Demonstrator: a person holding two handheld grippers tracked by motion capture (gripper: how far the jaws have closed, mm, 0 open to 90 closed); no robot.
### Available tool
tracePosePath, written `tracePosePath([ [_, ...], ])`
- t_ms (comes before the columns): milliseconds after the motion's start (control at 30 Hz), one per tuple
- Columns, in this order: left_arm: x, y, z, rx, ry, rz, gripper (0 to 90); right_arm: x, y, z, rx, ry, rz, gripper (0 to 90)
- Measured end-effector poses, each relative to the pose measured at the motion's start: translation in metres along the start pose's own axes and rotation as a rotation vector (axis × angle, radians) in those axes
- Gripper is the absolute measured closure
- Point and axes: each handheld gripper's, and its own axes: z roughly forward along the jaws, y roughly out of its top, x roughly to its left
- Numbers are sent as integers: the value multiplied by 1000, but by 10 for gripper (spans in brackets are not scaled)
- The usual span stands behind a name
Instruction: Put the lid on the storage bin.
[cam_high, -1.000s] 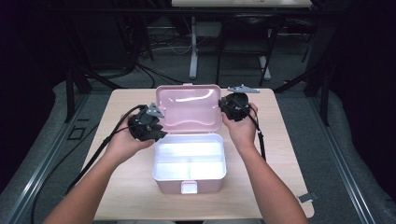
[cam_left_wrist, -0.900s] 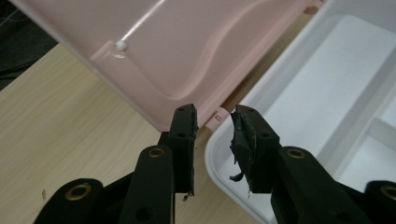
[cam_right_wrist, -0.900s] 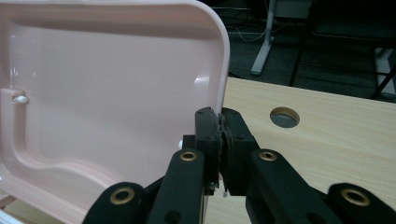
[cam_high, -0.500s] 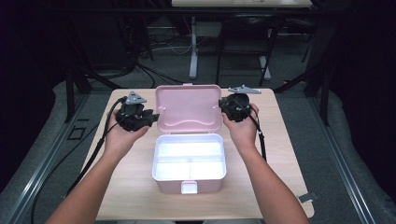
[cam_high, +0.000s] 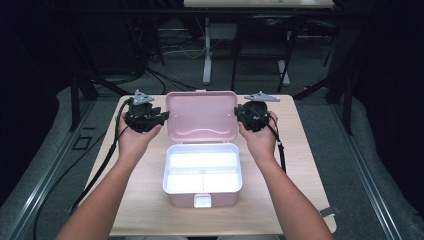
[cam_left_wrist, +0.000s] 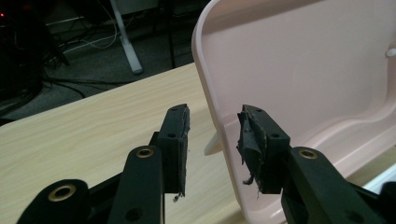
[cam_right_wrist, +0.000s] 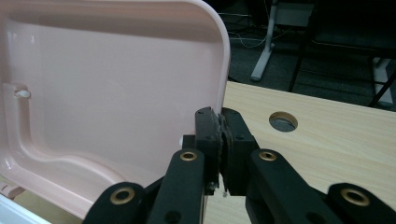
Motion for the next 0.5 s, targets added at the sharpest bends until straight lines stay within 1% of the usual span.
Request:
tracePosePath([
  [33,-1,0,3,-1,-5,-2,663,0,0,0,-8,2,0,869],
  [100,-1,1,5,-5,-5,-12,679,0,0,0,-8,3,1,869],
  [167,1,1,8,-6,-5,-41,695,0,0,-2,-5,5,1,869],
  [233,1,1,11,-14,-8,-55,714,0,-1,-2,-8,6,0,869],
  [300,0,0,13,-25,-21,-52,746,0,-1,-3,-5,15,0,870],
  [333,0,1,14,-25,-19,-42,760,0,-1,-4,-5,13,-2,870],
  [367,0,0,15,-24,-13,-43,772,1,-1,-4,-11,9,-1,870],
  [433,0,0,16,-29,-14,-66,795,1,-1,-5,-12,11,-1,870],
  [500,0,0,16,-29,-11,-66,803,1,-1,-5,-11,10,-1,869],
])
